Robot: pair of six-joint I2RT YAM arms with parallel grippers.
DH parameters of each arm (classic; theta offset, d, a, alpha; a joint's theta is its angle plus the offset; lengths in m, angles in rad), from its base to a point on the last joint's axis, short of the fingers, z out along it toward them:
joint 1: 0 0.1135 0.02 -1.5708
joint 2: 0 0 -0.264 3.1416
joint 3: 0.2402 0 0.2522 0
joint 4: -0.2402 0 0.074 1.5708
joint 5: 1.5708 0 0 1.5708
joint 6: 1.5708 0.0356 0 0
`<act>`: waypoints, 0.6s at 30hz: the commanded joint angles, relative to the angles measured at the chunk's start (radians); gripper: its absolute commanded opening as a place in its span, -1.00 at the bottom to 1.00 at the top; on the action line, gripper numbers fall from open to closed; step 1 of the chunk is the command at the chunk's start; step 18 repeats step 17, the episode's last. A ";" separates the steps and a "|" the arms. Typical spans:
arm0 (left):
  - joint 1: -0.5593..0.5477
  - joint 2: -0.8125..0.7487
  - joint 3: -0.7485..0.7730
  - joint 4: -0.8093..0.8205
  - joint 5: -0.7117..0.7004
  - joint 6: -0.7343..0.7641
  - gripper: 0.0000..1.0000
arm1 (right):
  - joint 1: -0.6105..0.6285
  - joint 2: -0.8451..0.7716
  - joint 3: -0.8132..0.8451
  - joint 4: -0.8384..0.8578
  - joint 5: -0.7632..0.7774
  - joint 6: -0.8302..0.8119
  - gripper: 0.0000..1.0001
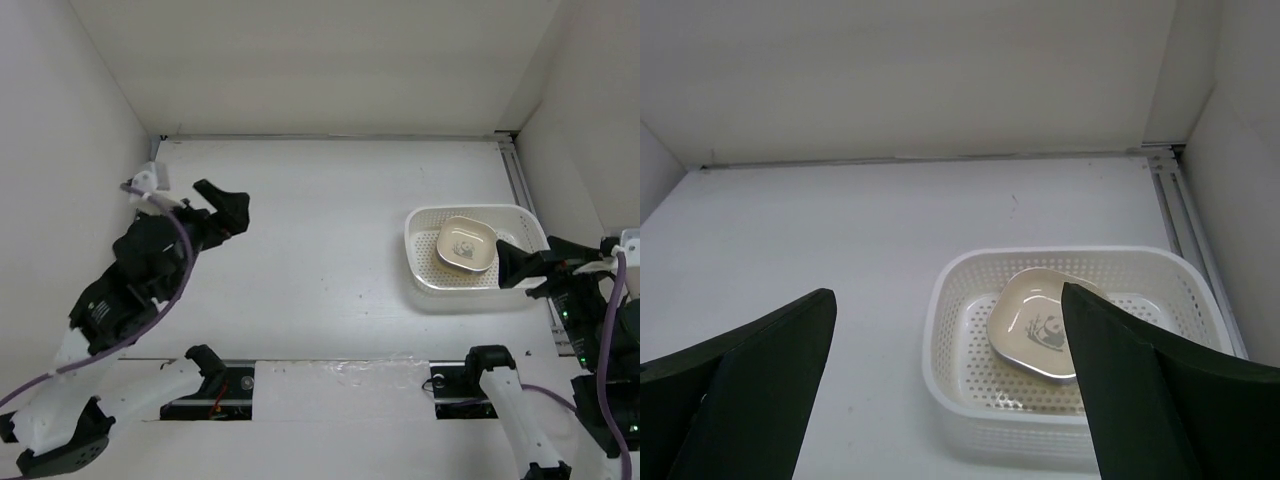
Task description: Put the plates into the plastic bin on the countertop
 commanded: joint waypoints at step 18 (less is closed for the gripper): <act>-0.002 -0.314 -0.086 -0.104 -0.073 -0.033 0.99 | 0.117 -0.027 0.096 -0.159 0.159 -0.045 1.00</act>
